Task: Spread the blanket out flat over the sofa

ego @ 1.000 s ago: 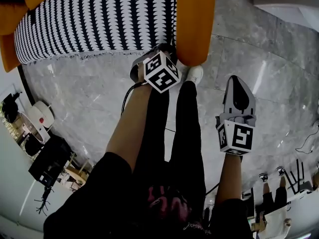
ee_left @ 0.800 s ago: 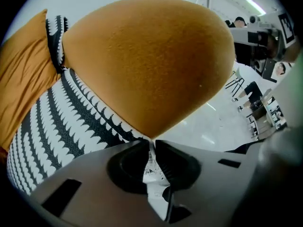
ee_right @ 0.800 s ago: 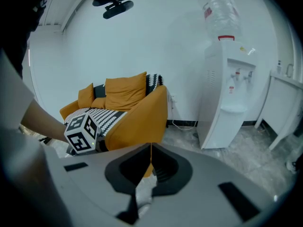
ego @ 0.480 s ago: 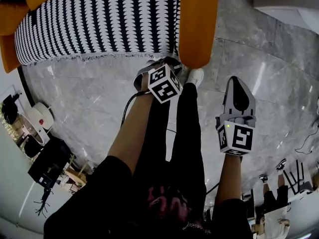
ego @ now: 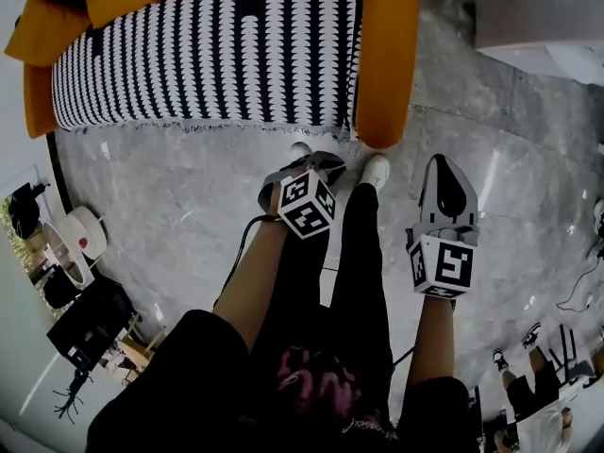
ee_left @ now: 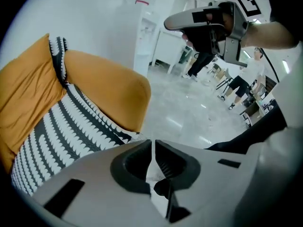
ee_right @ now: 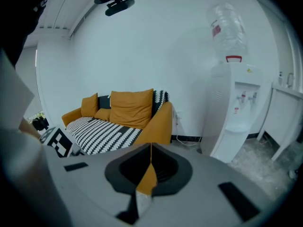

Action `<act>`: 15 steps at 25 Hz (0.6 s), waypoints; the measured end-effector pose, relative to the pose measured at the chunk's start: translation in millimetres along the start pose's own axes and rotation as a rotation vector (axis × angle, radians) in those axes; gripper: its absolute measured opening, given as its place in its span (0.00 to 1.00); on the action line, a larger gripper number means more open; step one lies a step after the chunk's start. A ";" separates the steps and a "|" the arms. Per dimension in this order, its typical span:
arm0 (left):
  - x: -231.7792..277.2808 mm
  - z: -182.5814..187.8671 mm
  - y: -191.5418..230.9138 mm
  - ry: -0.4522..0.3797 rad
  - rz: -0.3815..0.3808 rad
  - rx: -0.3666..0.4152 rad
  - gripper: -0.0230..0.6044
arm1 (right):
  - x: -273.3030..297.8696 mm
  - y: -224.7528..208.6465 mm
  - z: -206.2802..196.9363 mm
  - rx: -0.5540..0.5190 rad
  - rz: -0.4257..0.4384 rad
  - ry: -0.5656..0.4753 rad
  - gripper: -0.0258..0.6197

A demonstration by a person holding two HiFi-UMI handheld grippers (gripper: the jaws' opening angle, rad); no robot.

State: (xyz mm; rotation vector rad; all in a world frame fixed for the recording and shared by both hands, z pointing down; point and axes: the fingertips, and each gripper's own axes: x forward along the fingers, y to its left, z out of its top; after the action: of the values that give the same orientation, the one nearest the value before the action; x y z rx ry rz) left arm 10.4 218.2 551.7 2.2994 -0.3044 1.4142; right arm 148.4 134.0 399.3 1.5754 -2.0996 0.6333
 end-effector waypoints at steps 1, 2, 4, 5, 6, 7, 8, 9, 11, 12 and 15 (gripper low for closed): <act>-11.6 4.8 -0.6 -0.015 0.010 -0.001 0.08 | -4.2 3.7 9.2 -0.004 0.002 -0.008 0.07; -22.7 9.9 -0.8 -0.030 0.022 -0.004 0.08 | -8.5 7.0 17.7 -0.006 0.003 -0.017 0.07; -42.4 21.6 2.1 -0.068 0.057 -0.009 0.08 | -16.1 11.4 33.1 -0.008 0.001 -0.040 0.07; -51.6 28.1 5.1 -0.089 0.077 -0.013 0.08 | -19.3 13.1 40.8 -0.012 -0.001 -0.053 0.07; -61.2 34.8 8.9 -0.112 0.099 -0.017 0.08 | -22.2 15.1 49.2 -0.019 -0.003 -0.066 0.07; -71.7 41.6 12.9 -0.136 0.120 -0.019 0.08 | -25.0 17.6 58.4 -0.029 -0.005 -0.078 0.07; -82.9 48.3 17.2 -0.159 0.141 -0.020 0.08 | -27.9 20.6 68.5 -0.042 -0.006 -0.089 0.07; -94.7 54.9 21.2 -0.180 0.162 -0.020 0.08 | -31.0 23.6 78.9 -0.055 -0.006 -0.100 0.07; -118.3 68.0 27.2 -0.221 0.197 -0.021 0.07 | -39.2 27.6 99.4 -0.075 -0.013 -0.121 0.07; -129.5 75.2 29.6 -0.244 0.212 -0.022 0.07 | -44.0 27.7 109.2 -0.080 -0.021 -0.135 0.07; -157.3 98.3 36.0 -0.308 0.250 -0.004 0.07 | -57.9 20.8 135.8 -0.059 -0.058 -0.183 0.07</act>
State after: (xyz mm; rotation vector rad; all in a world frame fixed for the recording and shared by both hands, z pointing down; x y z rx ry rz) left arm 2.3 135.7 381.9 2.5450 -0.7082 1.1583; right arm 133.4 102.4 254.4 1.7112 -2.1717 0.4164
